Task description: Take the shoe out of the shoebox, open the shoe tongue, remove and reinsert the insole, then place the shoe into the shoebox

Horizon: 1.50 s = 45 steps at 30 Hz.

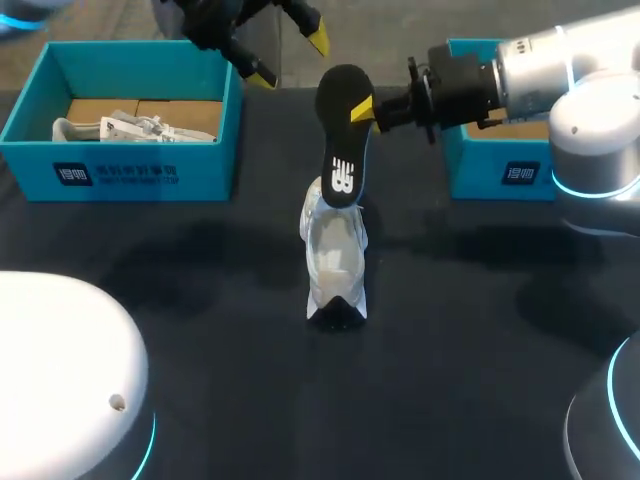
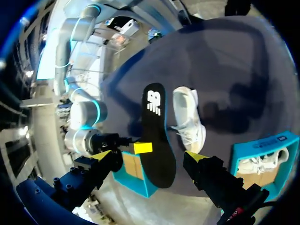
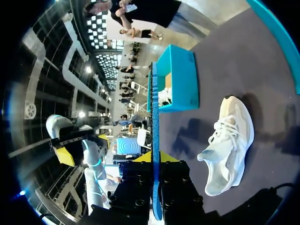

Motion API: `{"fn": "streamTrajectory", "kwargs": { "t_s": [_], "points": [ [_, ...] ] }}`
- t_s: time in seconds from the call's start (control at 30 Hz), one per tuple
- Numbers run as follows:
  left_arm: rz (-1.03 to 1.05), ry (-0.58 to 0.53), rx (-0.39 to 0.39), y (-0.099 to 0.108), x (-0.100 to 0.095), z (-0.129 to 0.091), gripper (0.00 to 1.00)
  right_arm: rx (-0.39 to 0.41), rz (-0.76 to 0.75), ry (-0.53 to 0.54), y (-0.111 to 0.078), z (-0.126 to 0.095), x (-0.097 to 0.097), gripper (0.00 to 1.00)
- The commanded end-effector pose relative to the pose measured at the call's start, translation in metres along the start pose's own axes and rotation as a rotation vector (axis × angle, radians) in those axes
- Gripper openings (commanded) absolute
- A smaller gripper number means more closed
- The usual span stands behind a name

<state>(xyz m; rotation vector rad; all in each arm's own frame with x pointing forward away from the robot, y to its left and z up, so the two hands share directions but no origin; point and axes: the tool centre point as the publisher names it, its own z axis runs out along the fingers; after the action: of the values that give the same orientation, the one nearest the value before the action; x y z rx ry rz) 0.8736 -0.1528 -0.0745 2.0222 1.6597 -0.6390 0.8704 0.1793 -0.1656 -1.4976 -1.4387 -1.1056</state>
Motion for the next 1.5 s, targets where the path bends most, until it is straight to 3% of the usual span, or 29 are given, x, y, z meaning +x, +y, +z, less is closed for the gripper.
{"fn": "streamTrajectory", "kwargs": {
  "t_s": [0.03,0.23,0.5,0.73,1.5],
  "points": [
    [0.028,0.349,0.105,0.008,-0.005,0.003,1.00,0.003,0.003,-0.009,-0.002,0.002,-0.001,0.00],
    [0.009,0.429,0.088,0.013,-0.011,0.004,1.00,0.011,0.009,-0.014,-0.007,0.005,-0.003,0.00],
    [0.012,0.425,0.044,0.027,-0.029,0.004,1.00,0.021,0.017,-0.011,-0.010,0.007,-0.006,0.00],
    [-0.039,0.470,0.040,0.026,-0.041,0.006,1.00,0.026,0.024,-0.007,-0.011,0.009,-0.008,0.00],
    [-0.016,0.460,0.039,0.029,-0.049,0.010,1.00,0.010,0.032,0.001,-0.007,0.006,-0.009,0.00]
  ]
}}
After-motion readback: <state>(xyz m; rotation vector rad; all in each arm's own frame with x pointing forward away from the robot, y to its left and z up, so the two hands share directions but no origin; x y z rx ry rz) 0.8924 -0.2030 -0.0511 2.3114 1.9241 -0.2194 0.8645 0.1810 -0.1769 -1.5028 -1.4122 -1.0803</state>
